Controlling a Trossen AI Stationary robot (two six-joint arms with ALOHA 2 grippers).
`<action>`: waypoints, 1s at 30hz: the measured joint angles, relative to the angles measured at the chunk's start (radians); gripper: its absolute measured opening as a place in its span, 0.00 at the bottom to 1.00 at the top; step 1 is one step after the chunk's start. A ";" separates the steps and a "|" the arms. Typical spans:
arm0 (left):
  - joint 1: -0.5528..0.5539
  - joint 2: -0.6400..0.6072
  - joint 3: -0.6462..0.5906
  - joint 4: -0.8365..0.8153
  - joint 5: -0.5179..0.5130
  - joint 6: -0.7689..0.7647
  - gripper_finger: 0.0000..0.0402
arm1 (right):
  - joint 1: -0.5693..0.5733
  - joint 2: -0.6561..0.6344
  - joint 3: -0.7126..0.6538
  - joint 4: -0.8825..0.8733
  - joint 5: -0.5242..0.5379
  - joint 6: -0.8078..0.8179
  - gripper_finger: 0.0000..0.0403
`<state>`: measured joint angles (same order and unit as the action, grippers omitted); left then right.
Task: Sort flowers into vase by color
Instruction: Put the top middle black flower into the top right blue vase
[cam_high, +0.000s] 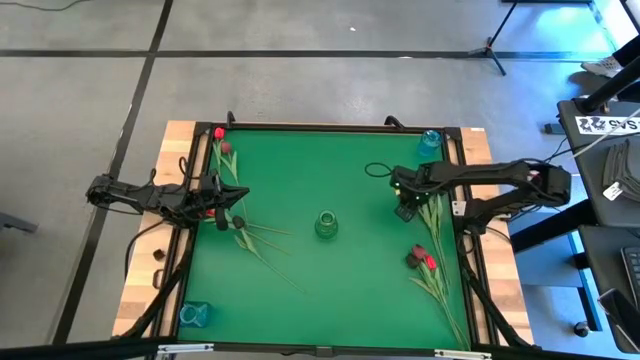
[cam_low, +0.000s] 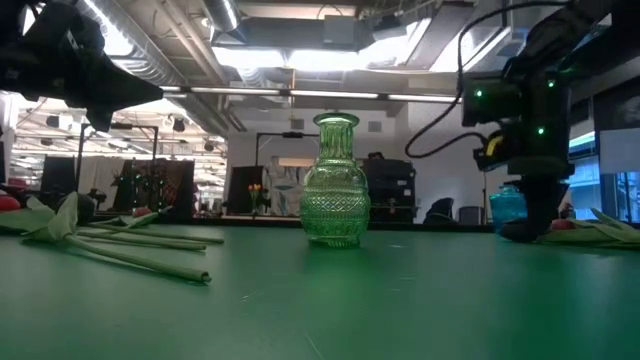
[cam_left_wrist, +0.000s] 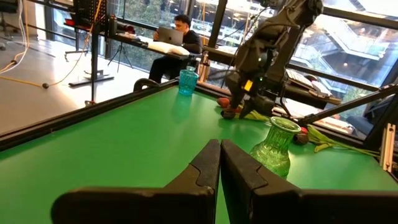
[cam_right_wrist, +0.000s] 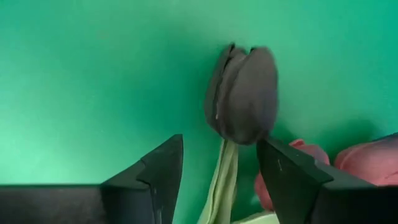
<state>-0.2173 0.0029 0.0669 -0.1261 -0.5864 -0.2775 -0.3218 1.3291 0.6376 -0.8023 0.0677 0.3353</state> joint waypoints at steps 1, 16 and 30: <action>0.000 0.000 0.000 0.000 0.000 0.000 0.03 | 0.000 0.014 0.000 -0.002 0.000 -0.004 0.48; 0.000 0.000 0.000 0.000 0.000 0.000 0.03 | 0.000 0.010 0.058 -0.030 0.046 -0.085 0.03; 0.000 0.000 0.000 0.000 0.000 0.000 0.03 | 0.001 -0.230 0.446 0.010 0.468 -0.294 0.03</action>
<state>-0.2170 0.0027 0.0669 -0.1261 -0.5864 -0.2779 -0.3210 1.0990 1.0833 -0.7924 0.5361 0.0418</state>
